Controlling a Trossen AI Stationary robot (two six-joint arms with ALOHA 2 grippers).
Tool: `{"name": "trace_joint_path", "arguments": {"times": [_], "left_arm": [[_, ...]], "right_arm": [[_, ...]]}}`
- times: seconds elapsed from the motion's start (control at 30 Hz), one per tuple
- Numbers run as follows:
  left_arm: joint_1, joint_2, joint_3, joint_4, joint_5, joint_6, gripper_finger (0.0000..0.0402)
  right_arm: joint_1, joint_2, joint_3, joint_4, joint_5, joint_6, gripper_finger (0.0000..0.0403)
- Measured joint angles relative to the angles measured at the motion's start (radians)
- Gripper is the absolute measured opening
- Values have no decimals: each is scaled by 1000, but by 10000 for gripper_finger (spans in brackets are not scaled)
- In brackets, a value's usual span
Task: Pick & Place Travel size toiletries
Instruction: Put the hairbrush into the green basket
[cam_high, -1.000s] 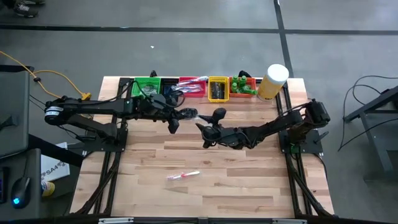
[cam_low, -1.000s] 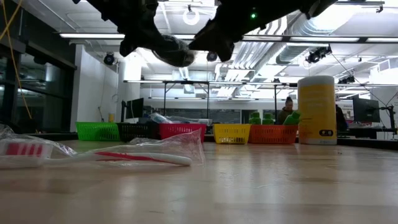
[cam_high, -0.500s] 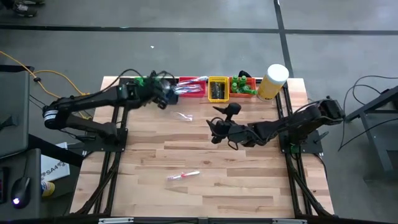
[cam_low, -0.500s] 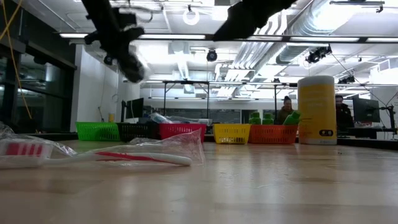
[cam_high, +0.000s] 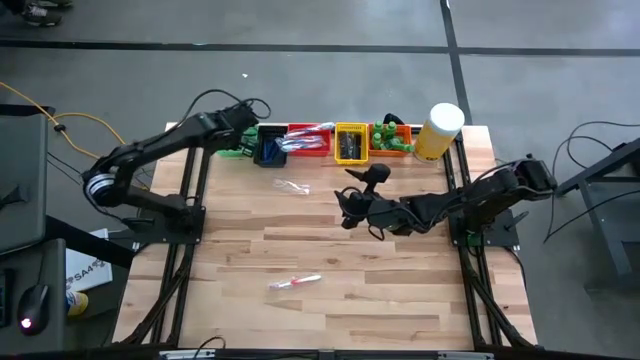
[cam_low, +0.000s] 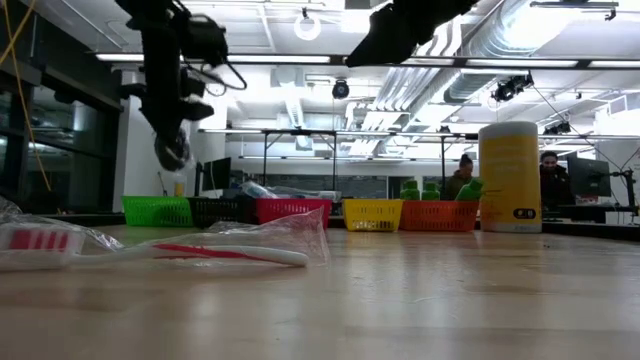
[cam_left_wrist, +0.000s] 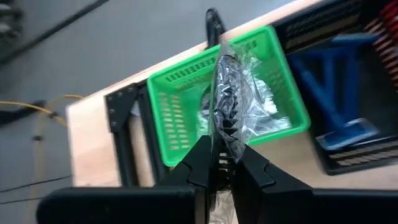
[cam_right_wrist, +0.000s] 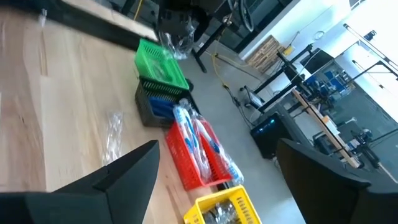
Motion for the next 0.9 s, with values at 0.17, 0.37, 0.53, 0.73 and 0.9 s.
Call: {"name": "trace_joint_path", "arguments": {"times": [0.17, 0.37, 0.53, 0.73, 0.9], "left_arm": [[3, 95, 0, 24, -101, 183, 28], [15, 198, 0, 88, -208, 372, 28], [31, 261, 0, 126, -232, 450, 31], [45, 317, 0, 129, -248, 457, 46], [42, 322, 0, 134, -242, 479, 50]], "right_arm": [[-6, -3, 0, -98, 18, 47, 318], [-93, -80, 0, -344, -176, 288, 318], [-168, -123, 0, -417, -267, 334, 318], [-230, -120, 0, -455, -320, 325, 318], [-279, -116, 0, -483, -370, 315, 318]]}}
